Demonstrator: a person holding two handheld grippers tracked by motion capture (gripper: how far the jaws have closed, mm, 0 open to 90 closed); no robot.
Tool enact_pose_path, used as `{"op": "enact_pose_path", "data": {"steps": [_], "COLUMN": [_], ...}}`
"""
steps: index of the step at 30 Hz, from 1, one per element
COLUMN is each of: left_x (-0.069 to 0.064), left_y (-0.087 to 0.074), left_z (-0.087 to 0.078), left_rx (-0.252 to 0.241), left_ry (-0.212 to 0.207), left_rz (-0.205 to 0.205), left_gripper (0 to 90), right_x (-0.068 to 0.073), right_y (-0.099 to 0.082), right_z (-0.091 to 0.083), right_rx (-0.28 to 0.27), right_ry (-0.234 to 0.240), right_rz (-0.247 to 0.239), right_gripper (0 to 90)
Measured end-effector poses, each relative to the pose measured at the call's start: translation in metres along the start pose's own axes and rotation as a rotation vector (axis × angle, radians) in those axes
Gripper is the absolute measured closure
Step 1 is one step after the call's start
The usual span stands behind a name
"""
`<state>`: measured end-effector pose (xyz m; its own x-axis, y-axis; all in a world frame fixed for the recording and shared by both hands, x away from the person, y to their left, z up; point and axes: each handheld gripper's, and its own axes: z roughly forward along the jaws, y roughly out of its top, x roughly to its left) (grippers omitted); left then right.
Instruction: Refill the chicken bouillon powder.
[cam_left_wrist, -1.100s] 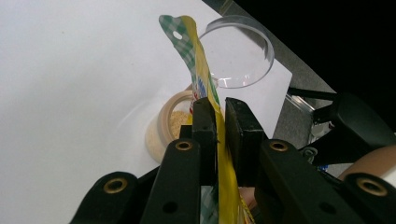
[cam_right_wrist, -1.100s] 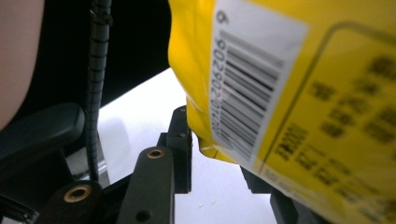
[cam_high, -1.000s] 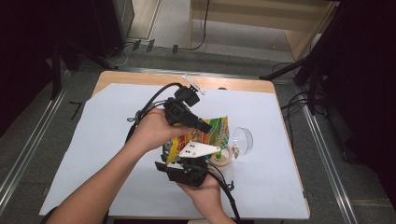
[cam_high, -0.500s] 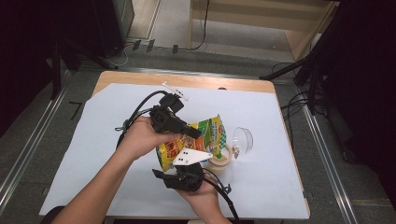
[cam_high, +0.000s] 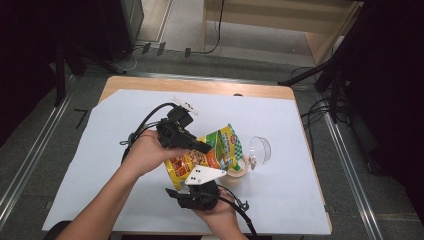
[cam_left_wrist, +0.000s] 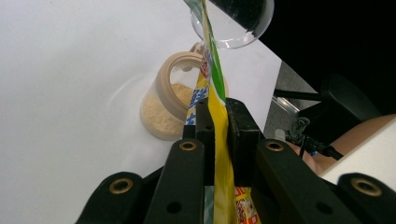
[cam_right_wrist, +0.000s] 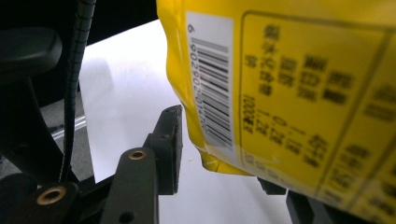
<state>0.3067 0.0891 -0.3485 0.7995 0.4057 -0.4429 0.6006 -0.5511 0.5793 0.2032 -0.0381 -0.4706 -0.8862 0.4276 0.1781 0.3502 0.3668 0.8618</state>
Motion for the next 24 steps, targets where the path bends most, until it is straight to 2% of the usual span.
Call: {"op": "enact_pose_path", "data": {"steps": [3,9,13,17,24], "left_x": [0.002,0.002,0.007,0.011,0.015], "left_y": [-0.003,-0.007,-0.01,-0.012,-0.017], "left_z": [0.0,-0.003,-0.006,-0.012,-0.013], "left_rx": [-0.005,-0.007,-0.009,-0.025,-0.009], "left_ry": [-0.005,0.003,0.001,0.009,0.0], "left_rz": [-0.009,0.0,-0.016,-0.019,-0.009], "left_gripper": [86.8,88.1,88.5,88.8,88.6], "right_x": [-0.001,-0.002,-0.002,-0.006,-0.01], "right_y": [-0.001,-0.002,-0.004,-0.004,-0.005], "right_z": [0.001,0.003,0.004,0.0,-0.001], "right_rx": [0.008,0.014,0.018,0.003,0.002], "right_ry": [-0.001,-0.002,-0.012,-0.03,-0.043], "right_rz": [0.005,0.003,-0.001,0.011,0.035], "right_gripper": [57.6,57.0,54.8,54.8,53.7]}}
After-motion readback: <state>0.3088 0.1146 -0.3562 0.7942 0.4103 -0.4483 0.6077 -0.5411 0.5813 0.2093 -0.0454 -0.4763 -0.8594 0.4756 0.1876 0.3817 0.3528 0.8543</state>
